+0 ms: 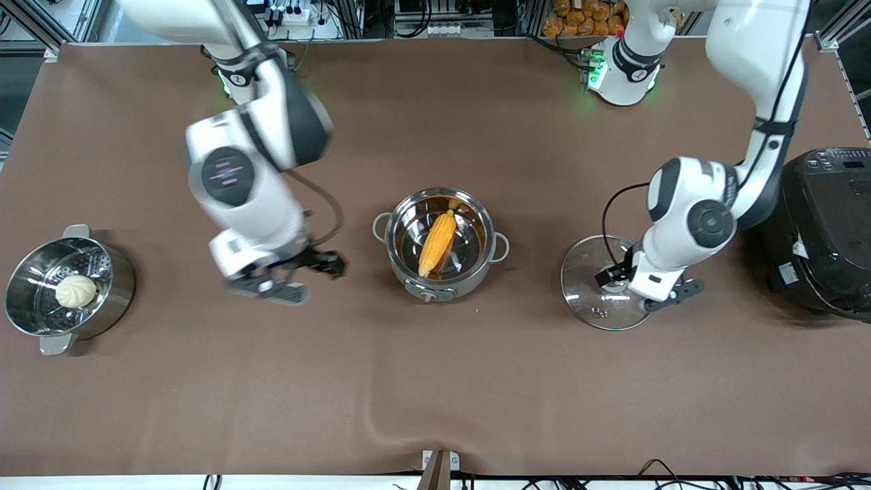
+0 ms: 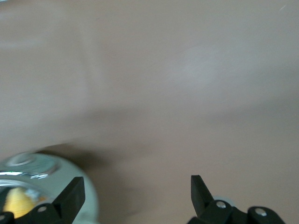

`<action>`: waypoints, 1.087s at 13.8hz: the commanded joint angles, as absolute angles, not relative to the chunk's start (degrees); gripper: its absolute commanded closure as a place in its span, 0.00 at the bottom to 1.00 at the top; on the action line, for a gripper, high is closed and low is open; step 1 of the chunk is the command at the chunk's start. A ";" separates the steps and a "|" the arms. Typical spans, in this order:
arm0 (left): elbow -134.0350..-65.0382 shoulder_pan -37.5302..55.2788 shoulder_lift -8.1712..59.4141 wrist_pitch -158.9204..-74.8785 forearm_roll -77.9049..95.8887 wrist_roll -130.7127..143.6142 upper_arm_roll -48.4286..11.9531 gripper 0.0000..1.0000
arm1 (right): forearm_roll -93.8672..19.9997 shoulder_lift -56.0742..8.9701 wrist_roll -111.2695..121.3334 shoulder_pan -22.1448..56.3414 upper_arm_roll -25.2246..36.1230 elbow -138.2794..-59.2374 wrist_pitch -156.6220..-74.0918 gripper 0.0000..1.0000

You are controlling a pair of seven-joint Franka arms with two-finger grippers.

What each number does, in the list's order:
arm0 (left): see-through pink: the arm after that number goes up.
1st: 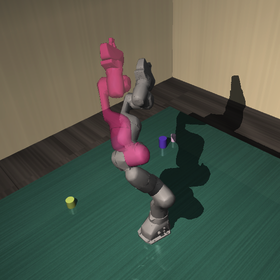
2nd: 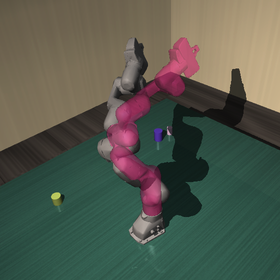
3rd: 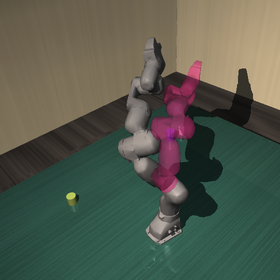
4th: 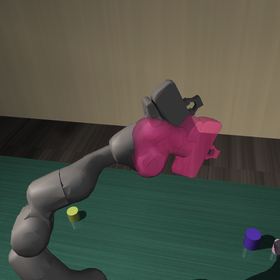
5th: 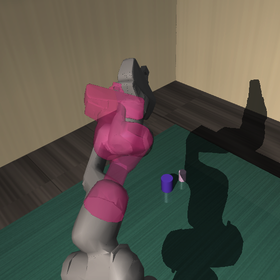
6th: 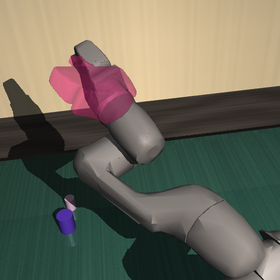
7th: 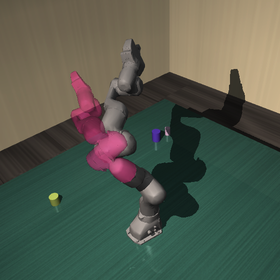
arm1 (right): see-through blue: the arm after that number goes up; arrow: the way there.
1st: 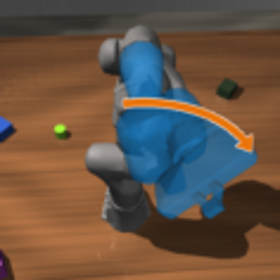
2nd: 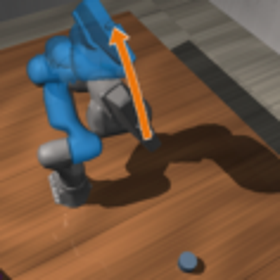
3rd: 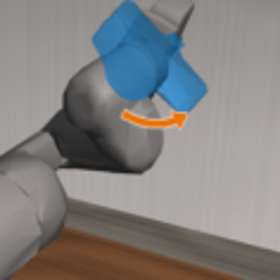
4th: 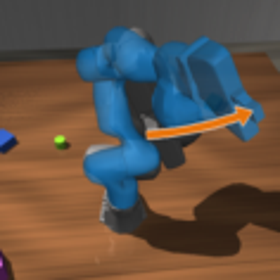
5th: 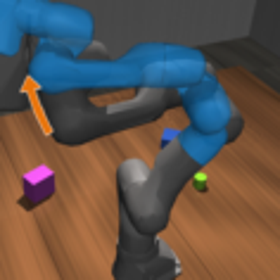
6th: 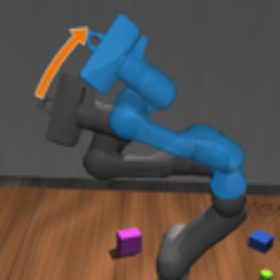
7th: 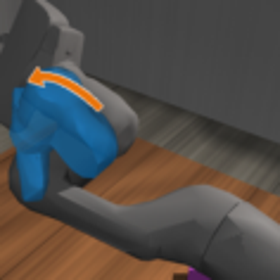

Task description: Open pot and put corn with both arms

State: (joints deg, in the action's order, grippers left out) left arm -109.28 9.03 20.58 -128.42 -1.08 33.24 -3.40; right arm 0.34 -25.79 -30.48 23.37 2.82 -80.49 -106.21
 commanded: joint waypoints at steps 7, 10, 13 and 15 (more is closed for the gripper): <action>-106.98 3.09 -0.95 -109.27 -2.55 11.20 -2.90 0.00 | 0.62 -18.03 6.11 2.57 1.49 -83.05 -96.25 0.00; -98.73 2.20 -2.20 -95.76 -2.46 6.86 -2.90 0.00 | 0.62 -12.24 9.75 -2.19 1.58 -86.73 -96.06 0.00; -92.92 2.11 -2.20 -90.71 -2.55 6.33 -3.60 0.00 | 2.18 -7.22 11.15 -4.13 1.58 -90.16 -97.02 0.00; -90.01 2.02 -2.37 -87.56 -2.46 0.48 -3.87 0.00 | 2.64 -3.10 10.38 -4.22 1.50 -94.28 -99.74 0.00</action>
State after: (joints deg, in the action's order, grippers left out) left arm -93.99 2.36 -3.43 -91.18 -1.12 5.43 -3.26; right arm 1.47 -9.21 10.53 -3.40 2.87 -87.10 -96.60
